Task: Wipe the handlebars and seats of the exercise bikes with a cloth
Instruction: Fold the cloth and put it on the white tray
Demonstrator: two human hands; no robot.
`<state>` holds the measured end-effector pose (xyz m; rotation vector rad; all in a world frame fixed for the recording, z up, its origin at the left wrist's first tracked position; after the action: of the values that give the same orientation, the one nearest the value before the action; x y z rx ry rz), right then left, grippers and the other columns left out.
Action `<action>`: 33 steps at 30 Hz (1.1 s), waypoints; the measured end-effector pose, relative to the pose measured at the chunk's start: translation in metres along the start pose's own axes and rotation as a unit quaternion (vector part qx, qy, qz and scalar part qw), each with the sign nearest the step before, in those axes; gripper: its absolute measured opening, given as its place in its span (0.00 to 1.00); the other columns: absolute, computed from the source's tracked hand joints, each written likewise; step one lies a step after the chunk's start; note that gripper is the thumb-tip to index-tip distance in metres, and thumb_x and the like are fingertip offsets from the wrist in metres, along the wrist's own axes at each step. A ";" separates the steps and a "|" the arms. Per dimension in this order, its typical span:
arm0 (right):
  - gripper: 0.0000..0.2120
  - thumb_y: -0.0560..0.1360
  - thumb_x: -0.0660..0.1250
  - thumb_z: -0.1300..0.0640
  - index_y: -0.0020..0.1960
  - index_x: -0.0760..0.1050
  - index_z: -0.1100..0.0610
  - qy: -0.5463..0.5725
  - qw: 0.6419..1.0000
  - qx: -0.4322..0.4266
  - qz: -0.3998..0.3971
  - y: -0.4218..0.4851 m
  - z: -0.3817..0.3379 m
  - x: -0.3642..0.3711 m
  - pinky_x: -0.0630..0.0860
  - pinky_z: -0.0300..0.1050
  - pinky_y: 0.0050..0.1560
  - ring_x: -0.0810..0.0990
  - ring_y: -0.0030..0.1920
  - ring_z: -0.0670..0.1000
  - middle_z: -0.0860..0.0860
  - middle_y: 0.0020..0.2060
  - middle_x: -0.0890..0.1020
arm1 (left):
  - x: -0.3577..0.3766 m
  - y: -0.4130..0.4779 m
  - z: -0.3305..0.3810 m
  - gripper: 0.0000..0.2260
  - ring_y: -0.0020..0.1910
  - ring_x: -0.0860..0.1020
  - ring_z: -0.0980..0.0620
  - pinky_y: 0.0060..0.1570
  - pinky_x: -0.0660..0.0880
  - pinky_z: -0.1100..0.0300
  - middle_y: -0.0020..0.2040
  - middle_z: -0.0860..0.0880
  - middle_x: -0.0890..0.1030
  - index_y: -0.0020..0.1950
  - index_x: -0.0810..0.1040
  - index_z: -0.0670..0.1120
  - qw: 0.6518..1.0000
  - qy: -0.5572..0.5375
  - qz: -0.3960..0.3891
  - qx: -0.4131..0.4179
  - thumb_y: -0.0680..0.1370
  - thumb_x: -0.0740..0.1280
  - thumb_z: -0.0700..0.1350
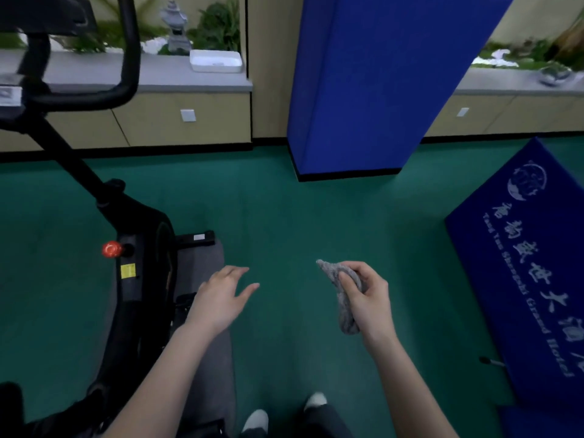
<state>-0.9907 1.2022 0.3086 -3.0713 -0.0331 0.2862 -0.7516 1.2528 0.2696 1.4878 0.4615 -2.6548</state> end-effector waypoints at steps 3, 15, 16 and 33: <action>0.08 0.75 0.66 0.68 0.43 0.79 0.57 -0.009 1.000 0.005 -0.018 0.044 0.006 0.002 0.72 0.29 0.30 0.76 0.29 0.38 0.44 0.33 0.81 | 0.000 0.033 0.004 0.22 0.68 0.68 0.50 0.66 0.66 0.52 0.69 0.51 0.72 0.70 0.69 0.47 1.000 0.013 0.006 -0.022 0.80 0.59 0.57; 0.09 0.76 0.65 0.67 0.43 0.78 0.55 0.019 0.999 -0.009 -0.049 0.262 -0.001 -0.054 0.73 0.29 0.34 0.77 0.33 0.39 0.47 0.37 0.81 | 0.005 0.201 0.109 0.23 0.70 0.66 0.51 0.69 0.59 0.54 0.68 0.51 0.72 0.70 0.70 0.49 0.994 0.074 0.067 -0.053 0.79 0.59 0.59; 0.09 0.76 0.65 0.67 0.43 0.78 0.54 0.019 0.998 -0.012 -0.054 0.279 -0.005 -0.055 0.73 0.29 0.35 0.78 0.34 0.39 0.47 0.38 0.82 | 0.002 0.213 0.116 0.22 0.69 0.66 0.50 0.69 0.59 0.53 0.68 0.51 0.72 0.69 0.70 0.49 0.993 0.076 0.078 -0.055 0.79 0.59 0.59; 0.10 0.76 0.65 0.65 0.43 0.78 0.51 -0.008 0.986 -0.029 -0.165 0.498 -0.059 0.126 0.76 0.37 0.43 0.79 0.41 0.43 0.45 0.41 0.82 | -0.079 0.417 0.042 0.25 0.71 0.64 0.48 0.68 0.59 0.50 0.72 0.50 0.68 0.73 0.66 0.48 0.984 0.032 0.106 -0.142 0.79 0.59 0.59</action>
<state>-0.8477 0.7056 0.3145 -3.0492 -0.5537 0.2950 -0.6605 0.8359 0.2617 1.4472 0.6171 -2.2750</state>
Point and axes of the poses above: each hand's wrist, its own y-axis towards the middle knuckle, its own x-axis out of the palm, z = x × y, the point moved 2 cm from there along y, towards the middle knuckle
